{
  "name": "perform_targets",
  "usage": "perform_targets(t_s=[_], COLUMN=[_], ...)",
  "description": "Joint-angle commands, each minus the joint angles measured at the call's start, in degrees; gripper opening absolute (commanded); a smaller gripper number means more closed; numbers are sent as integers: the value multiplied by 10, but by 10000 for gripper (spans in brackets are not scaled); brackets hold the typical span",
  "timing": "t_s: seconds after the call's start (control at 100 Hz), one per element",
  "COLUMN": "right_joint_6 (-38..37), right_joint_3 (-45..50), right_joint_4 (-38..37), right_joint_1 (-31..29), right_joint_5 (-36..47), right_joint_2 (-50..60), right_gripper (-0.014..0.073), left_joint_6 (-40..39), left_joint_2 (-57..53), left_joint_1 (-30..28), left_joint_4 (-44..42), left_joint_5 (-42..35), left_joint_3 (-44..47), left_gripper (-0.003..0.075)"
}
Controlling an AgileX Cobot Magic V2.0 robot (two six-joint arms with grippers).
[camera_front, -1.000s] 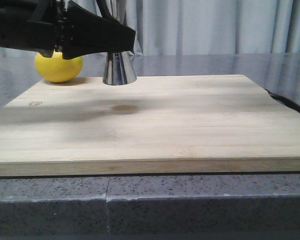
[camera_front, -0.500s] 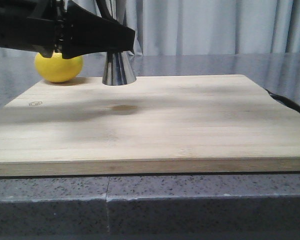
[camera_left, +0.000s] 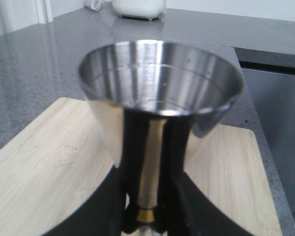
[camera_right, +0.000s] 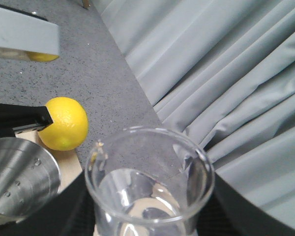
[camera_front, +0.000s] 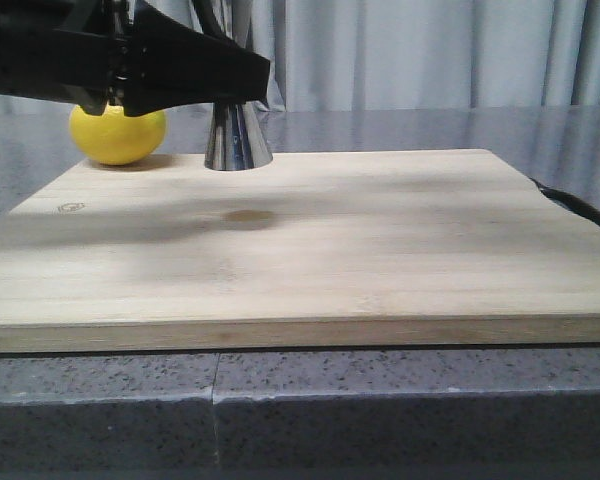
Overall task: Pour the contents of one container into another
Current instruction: 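Tilt the beaker with the right gripper, pouring liquid into the jigger cup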
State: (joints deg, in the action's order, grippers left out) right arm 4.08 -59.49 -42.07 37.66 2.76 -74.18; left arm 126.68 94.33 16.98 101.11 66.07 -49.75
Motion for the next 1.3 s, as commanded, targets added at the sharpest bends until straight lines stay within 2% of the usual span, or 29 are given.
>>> perform_targets(t_s=[0.0, 0.7, 1.29], right_joint_6=[3, 3, 3], right_joint_3=[-22, -22, -22], right_joint_4=[-24, -49, -152], right_joint_1=[1, 1, 1], right_joint_5=[50, 51, 53], right_joint_2=[21, 13, 13], right_gripper=[183, 183, 183], left_joint_6=[-13, -14, -14], left_joint_2=[-21, -21, -21], left_joint_1=[6, 29, 29], left_joint_4=[48, 37, 41], left_joint_5=[74, 70, 69], left_joint_3=[-16, -16, -16], left_gripper=[-19, -19, -19])
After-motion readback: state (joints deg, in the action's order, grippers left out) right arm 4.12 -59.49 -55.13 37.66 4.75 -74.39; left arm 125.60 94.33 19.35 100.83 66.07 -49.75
